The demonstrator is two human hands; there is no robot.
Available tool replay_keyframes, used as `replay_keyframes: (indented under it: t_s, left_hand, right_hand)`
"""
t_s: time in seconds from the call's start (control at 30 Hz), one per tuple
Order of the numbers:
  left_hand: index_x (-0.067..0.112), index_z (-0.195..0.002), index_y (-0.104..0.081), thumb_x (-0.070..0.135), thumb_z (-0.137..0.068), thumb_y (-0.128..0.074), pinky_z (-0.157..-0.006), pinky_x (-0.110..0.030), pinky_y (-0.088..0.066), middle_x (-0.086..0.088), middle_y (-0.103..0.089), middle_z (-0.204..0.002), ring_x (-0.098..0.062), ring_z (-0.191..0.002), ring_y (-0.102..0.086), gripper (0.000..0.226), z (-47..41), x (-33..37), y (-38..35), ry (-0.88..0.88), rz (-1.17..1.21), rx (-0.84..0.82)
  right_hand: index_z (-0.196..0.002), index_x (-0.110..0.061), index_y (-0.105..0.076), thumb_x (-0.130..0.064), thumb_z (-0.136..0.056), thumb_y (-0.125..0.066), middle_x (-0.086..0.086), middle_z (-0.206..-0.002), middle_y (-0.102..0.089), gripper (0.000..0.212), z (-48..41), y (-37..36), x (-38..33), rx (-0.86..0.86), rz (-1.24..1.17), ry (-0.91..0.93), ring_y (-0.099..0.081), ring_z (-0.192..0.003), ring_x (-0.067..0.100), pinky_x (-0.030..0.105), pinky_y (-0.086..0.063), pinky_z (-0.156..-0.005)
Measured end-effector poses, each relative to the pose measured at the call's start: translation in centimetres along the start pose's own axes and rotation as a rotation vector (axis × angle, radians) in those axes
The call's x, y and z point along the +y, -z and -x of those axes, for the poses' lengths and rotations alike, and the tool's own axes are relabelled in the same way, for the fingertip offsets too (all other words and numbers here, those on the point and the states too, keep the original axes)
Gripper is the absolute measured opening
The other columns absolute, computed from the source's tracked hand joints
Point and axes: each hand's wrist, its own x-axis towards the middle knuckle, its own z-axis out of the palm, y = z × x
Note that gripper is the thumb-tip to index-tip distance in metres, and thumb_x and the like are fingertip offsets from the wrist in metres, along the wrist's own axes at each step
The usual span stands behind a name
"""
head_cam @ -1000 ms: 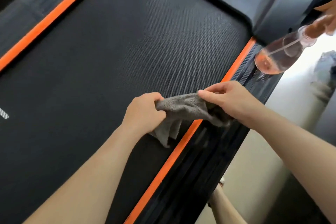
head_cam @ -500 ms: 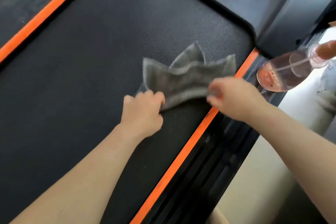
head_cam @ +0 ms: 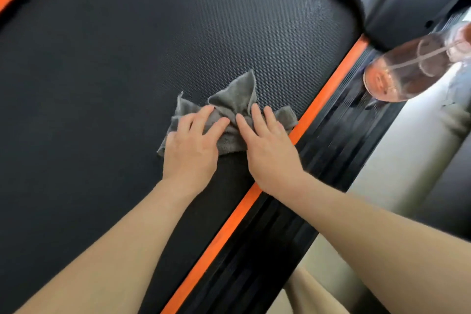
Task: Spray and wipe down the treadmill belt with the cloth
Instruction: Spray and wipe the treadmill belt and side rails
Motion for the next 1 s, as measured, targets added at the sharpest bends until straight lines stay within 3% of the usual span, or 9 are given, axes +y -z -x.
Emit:
replay_keyframes:
  t_s: [0.13,0.23,0.3,0.43,0.5,0.57,0.77,0.9,1.0]
  left_hand:
    - [0.022,-0.115,-0.062,-0.002,-0.065,-0.068,-0.06,-0.038,-0.05,-0.005,-0.047,-0.114,-0.026,-0.093,-0.045,0.056,8.0,-1.6,0.2,0.153,0.133,-0.053]
    - [0.022,-0.12,-0.064,-0.003,-0.066,-0.069,-0.068,-0.032,-0.044,0.006,-0.042,-0.108,-0.021,-0.092,-0.048,0.059,11.8,-1.1,0.9,0.29,0.305,-0.097]
    - [0.02,-0.129,-0.061,0.003,-0.073,-0.066,-0.077,-0.03,-0.044,0.011,-0.042,-0.11,-0.019,-0.1,-0.052,0.058,11.1,0.8,1.4,0.278,0.408,-0.099]
    - [0.019,-0.132,-0.062,0.03,-0.087,-0.049,-0.093,-0.036,-0.049,0.003,-0.055,-0.127,-0.023,-0.113,-0.052,0.048,7.0,7.6,0.8,-0.051,0.459,-0.052]
    - [0.019,-0.133,-0.062,0.036,-0.094,-0.042,-0.102,-0.045,-0.047,-0.005,-0.052,-0.144,-0.029,-0.127,-0.048,0.047,6.0,10.6,-1.0,-0.262,0.266,-0.094]
    - [0.022,-0.139,-0.055,0.037,-0.098,-0.036,-0.111,-0.052,-0.038,-0.006,-0.04,-0.155,-0.029,-0.142,-0.038,0.048,5.1,12.3,-2.7,-0.369,0.086,-0.115]
    - [0.024,-0.148,-0.044,0.041,-0.099,-0.023,-0.117,-0.052,-0.022,-0.006,-0.03,-0.161,-0.028,-0.148,-0.028,0.056,-2.3,16.3,-4.3,-0.476,-0.073,-0.123]
    - [0.03,-0.157,-0.022,0.045,-0.1,-0.016,-0.121,-0.048,-0.005,-0.002,-0.008,-0.166,-0.023,-0.153,-0.004,0.059,-8.7,19.3,-4.0,-0.475,-0.118,-0.205]
    - [0.032,-0.156,-0.023,0.047,-0.097,-0.013,-0.121,-0.048,-0.006,-0.001,-0.01,-0.166,-0.022,-0.153,-0.006,0.061,-9.3,19.7,-4.0,-0.473,-0.117,-0.174]
  right_hand:
    - [-0.11,-0.016,-0.072,-0.019,-0.086,-0.034,0.005,-0.125,-0.067,0.045,5.3,-2.7,-5.1,0.027,-0.108,0.17,-0.061,-0.119,0.027,0.036,-0.055,-0.086]
    - [-0.08,-0.019,-0.071,-0.016,-0.083,-0.032,-0.005,-0.091,-0.07,0.039,6.3,-2.1,-5.9,0.111,-0.119,0.254,-0.063,-0.09,0.024,0.037,-0.054,-0.064]
    - [-0.075,-0.017,-0.07,-0.012,-0.083,-0.035,-0.005,-0.083,-0.067,0.036,6.5,0.0,-4.4,0.226,-0.082,0.242,-0.06,-0.084,0.025,0.037,-0.051,-0.06]
    - [-0.086,-0.008,-0.073,-0.01,-0.082,-0.046,0.005,-0.101,-0.07,0.027,8.5,3.7,3.0,0.408,0.055,0.014,-0.061,-0.094,0.034,0.043,-0.054,-0.065]
    - [-0.101,-0.001,-0.071,-0.007,-0.078,-0.056,0.015,-0.119,-0.066,0.028,11.5,3.0,6.5,0.34,0.139,-0.093,-0.057,-0.105,0.039,0.049,-0.057,-0.069]
    - [-0.13,0.001,-0.06,-0.01,-0.078,-0.065,0.017,-0.142,-0.054,0.053,14.4,1.3,8.1,0.184,0.178,-0.131,-0.05,-0.126,0.036,0.05,-0.057,-0.082]
    - [-0.154,-0.008,-0.03,-0.034,-0.096,-0.023,0.007,-0.16,-0.032,0.064,12.1,1.7,12.0,0.142,0.045,-0.395,-0.03,-0.148,0.027,0.05,-0.04,-0.105]
    - [-0.159,-0.015,-0.013,-0.027,-0.101,-0.031,0.003,-0.167,-0.01,0.061,8.5,4.4,16.5,0.108,0.024,-0.528,-0.005,-0.153,0.022,0.047,-0.026,-0.11]
    - [-0.158,-0.019,-0.012,-0.028,-0.097,-0.047,0.001,-0.167,-0.005,0.072,7.6,6.5,17.8,0.083,-0.193,-0.581,-0.003,-0.153,0.019,0.048,-0.021,-0.114]
